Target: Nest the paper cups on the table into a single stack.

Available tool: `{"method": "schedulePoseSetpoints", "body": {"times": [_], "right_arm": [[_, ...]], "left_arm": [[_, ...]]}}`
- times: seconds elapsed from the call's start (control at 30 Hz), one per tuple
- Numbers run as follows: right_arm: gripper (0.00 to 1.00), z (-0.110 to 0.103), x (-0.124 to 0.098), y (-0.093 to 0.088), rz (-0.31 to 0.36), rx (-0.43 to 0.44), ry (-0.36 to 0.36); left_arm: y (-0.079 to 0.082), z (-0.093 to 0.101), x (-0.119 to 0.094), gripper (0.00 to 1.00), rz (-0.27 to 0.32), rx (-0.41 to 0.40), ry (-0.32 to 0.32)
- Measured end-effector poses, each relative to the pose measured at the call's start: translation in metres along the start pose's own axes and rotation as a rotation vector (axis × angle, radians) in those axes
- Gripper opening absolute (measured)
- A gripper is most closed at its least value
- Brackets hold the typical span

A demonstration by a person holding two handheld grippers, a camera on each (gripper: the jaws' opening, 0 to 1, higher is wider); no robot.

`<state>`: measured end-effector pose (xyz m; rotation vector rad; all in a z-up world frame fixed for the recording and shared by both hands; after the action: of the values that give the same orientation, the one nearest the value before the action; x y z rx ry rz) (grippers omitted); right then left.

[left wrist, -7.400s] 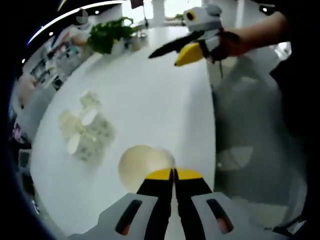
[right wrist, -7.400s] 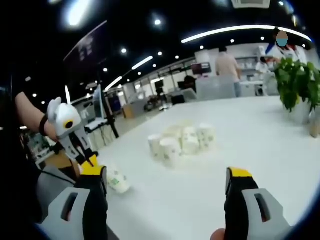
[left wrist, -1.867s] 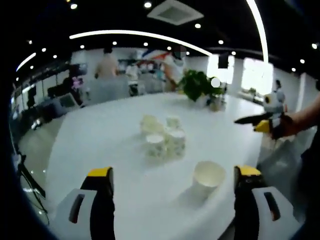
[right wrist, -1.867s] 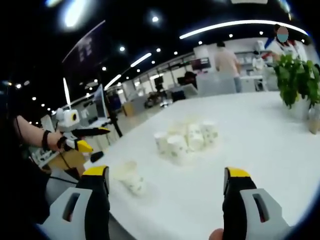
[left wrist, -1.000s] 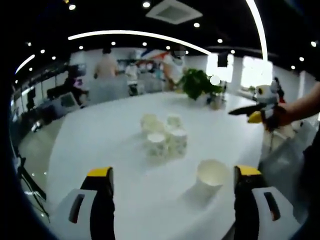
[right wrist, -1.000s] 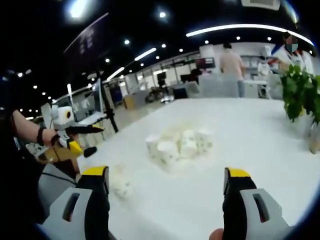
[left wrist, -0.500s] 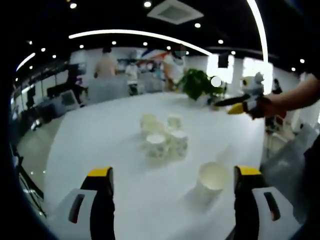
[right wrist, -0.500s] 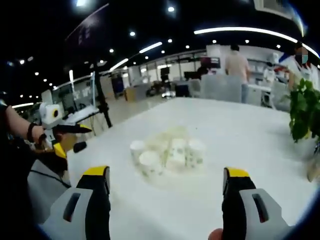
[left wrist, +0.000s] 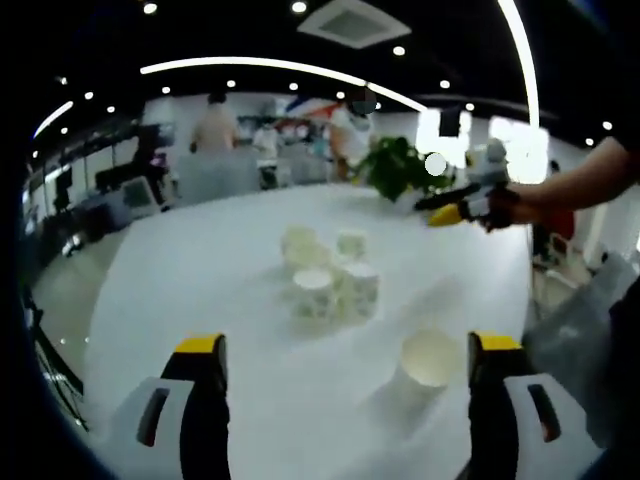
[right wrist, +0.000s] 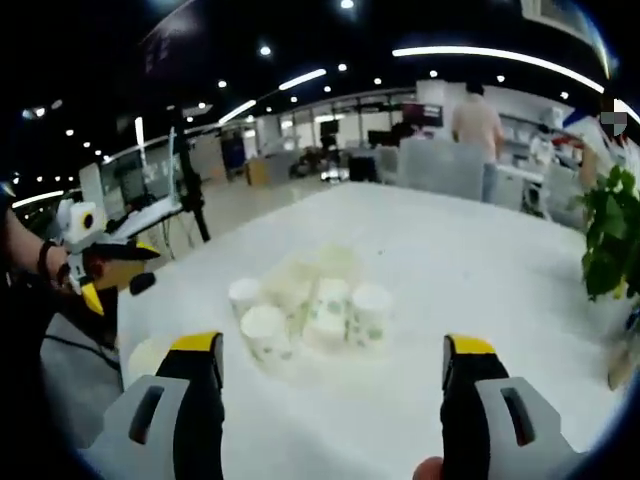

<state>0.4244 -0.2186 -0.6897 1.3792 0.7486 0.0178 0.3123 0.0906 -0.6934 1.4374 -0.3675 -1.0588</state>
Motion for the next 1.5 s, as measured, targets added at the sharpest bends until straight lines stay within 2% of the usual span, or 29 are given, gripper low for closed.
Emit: {"method": "schedulePoseSetpoints", "body": {"times": [0.3,0.47,0.83,1.17,1.4,1.5], "right_arm": [[0.86,0.003,0.027,0.003,-0.029,-0.042,0.022],[0.85,0.005,0.041,0.002,-0.047,-0.048,0.032],[0.80,0.020,0.067,0.007,-0.065,-0.055,0.009],[0.72,0.031,0.087,0.006,-0.085,-0.008,-0.005],[0.68,0.030,0.098,0.001,-0.111,-0.048,0.009],[0.62,0.029,0.103,-0.001,-0.124,-0.069,0.014]], "left_arm": [[0.001,0.001,0.003,1.00,0.006,-0.003,0.000],[-0.004,0.000,0.004,1.00,-0.005,-0.016,0.004],[-0.006,-0.004,0.003,1.00,0.008,-0.038,0.021],[-0.012,-0.005,0.005,1.00,0.005,-0.055,0.027],[-0.015,-0.011,0.002,1.00,0.015,-0.070,0.052],[-0.017,-0.011,0.001,1.00,0.013,-0.071,0.054]]}}
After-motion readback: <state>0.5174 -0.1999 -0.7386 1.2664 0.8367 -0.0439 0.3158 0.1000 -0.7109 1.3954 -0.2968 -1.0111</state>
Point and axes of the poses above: the point that each gripper's makers call its tool centre point, and the gripper's own axes: x roughly forward along the fingers, z roughly to its right, y roughly out of its top, the point moved 5 cm from there along -x, roughly backward along the fingers, and after that the axes turned 11 degrees about -y, right-handed, at the moved point
